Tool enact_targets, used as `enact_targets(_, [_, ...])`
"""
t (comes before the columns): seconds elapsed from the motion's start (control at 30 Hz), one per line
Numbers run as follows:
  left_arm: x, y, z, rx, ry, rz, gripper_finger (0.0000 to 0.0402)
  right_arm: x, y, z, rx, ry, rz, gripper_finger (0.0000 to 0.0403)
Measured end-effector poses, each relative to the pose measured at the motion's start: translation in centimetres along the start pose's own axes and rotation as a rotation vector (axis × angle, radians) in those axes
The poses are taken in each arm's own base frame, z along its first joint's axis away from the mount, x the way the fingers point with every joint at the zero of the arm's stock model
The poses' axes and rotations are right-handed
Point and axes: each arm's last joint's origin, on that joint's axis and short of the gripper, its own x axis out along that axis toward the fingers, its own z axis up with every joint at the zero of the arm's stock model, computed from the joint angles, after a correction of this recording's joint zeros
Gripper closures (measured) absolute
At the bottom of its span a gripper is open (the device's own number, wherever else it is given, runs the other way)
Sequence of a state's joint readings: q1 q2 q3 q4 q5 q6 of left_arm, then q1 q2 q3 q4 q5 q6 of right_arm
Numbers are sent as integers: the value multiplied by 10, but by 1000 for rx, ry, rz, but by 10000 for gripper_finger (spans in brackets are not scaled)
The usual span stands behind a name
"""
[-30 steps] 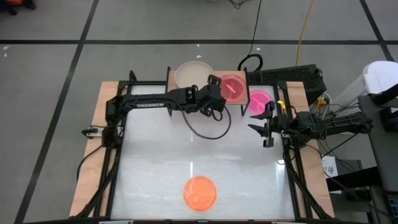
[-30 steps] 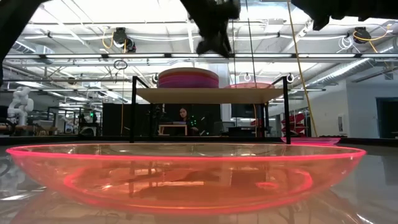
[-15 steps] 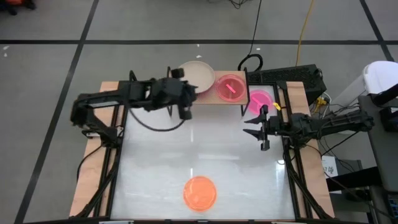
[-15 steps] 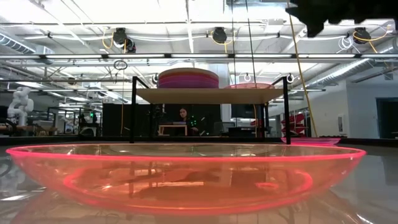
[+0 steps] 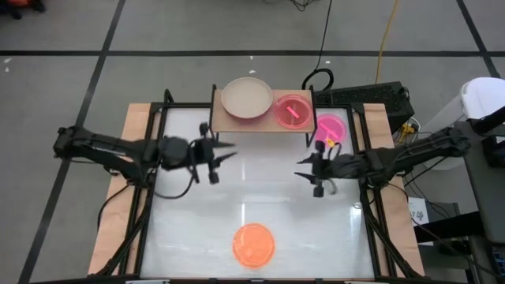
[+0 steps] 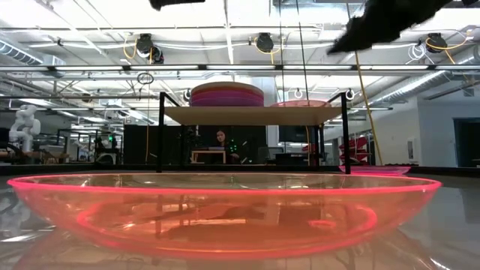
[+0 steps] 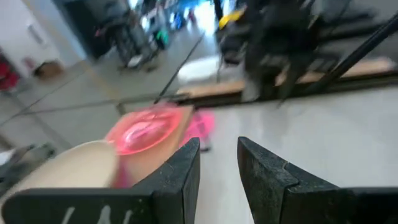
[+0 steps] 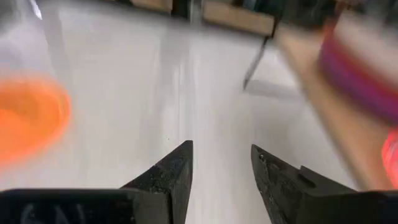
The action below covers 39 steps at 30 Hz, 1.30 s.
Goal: Place and stack plates onto a shelf
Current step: Stack the light pink plate on top of the light pink plate on the shelf
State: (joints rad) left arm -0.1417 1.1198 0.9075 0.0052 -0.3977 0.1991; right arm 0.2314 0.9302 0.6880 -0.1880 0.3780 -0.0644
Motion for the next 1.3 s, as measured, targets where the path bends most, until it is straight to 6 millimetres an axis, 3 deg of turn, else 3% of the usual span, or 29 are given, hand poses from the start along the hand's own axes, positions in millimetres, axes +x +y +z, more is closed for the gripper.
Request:
enact_targets(0.13, [-6, -26, -31, -33, -123, -58, 289, 11, 2, -9, 10, 277, -89, 259])
enact_targets(0.3, [-12, -38, -51, -64, -226, -72, 289, 23, -3, -33, 12, 528, -177, 259])
enact_targets(0.57, [-15, -37, -51, -73, -249, -68, 289, 31, -41, -58, 172, 782, -333, 259])
enact_targets(0.87, [-15, -37, -51, -79, -251, -69, 289, 39, -76, -99, 126, 878, -392, 259])
enact_targets(1.17, [-15, -37, -51, -80, -251, -70, 289, 38, -90, -144, 84, 923, -416, 259])
enact_targets(1.3, [-15, -37, -51, -82, -251, -70, 289, 39, -96, -149, 101, 885, -452, 259])
